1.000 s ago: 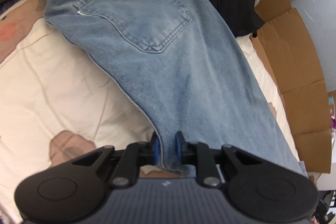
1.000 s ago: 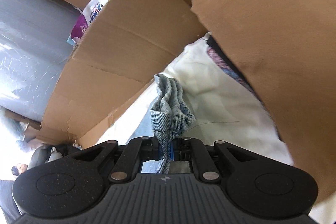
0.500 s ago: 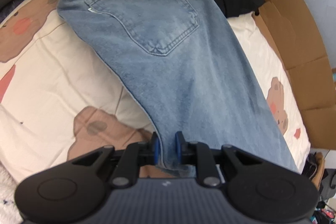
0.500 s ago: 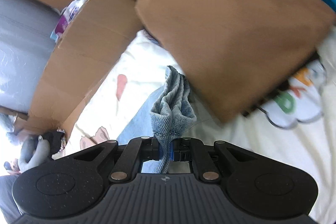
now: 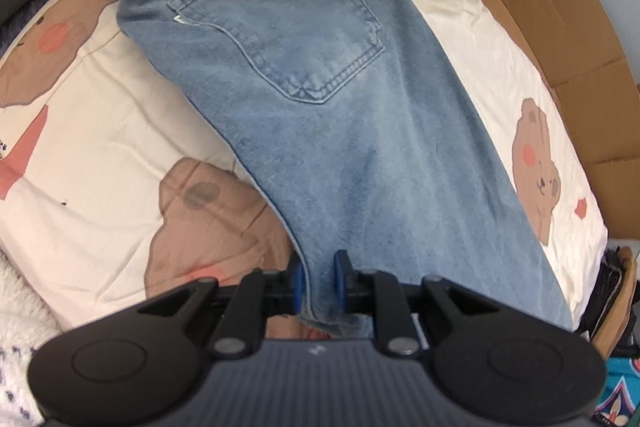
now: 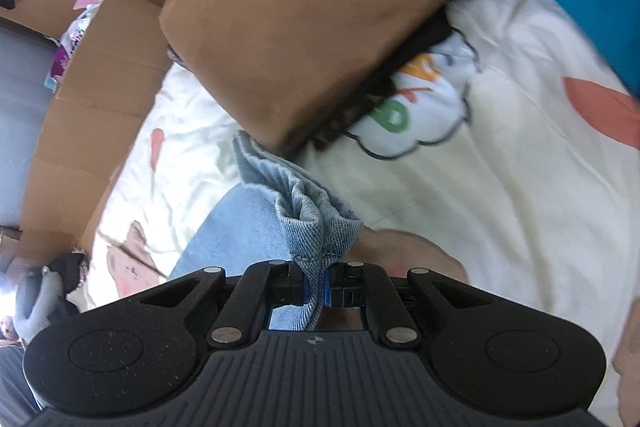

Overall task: Fold clothes
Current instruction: 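Lift the held hem with the right gripper and fold it over the jeans, then open the right gripper and release the hem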

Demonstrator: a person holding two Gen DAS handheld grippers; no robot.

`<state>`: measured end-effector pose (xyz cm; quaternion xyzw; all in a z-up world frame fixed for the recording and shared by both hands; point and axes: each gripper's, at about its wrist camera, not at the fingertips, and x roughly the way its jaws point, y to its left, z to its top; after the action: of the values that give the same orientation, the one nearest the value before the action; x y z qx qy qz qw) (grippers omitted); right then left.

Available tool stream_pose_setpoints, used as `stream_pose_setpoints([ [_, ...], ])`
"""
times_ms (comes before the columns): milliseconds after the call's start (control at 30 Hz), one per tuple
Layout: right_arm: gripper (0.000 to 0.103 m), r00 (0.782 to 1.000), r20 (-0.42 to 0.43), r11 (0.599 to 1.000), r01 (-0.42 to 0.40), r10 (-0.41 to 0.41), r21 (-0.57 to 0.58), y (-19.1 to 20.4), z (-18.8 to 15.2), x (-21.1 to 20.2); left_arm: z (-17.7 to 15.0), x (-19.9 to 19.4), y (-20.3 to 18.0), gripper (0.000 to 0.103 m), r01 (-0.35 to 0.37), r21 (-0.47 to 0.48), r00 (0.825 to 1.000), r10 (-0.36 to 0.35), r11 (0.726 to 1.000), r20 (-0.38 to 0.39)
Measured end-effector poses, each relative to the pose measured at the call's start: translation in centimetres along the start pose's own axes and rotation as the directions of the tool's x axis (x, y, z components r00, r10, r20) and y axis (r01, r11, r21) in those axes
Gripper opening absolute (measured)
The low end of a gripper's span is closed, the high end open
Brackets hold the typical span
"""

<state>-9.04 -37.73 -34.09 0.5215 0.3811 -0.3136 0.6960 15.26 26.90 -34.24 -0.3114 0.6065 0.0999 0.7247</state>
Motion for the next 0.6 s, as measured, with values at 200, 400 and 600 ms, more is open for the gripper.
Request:
stream_pose_setpoints([
  [200,0.006,0.998,-0.021,0.999,0.051,-0.051,0.003,-1.5,-1.6,-0.9,1.1,0.0,0.2,0.016,-0.012,0.019,1.0,0.012,1.0,-0.018],
  [400,0.006,0.998,-0.037,0.998,0.058,-0.059,-0.027,-2.9,-2.7,-1.1,2.3,0.3,-0.2,0.016,-0.026,0.031,0.999,0.027,0.999,-0.027],
  [600,0.006,0.998,-0.034,0.999,0.048,-0.048,-0.012,-4.7,-3.9,-1.8,2.3,0.0,-0.7,0.016,-0.064,0.047,0.998,0.066,0.997,-0.025],
])
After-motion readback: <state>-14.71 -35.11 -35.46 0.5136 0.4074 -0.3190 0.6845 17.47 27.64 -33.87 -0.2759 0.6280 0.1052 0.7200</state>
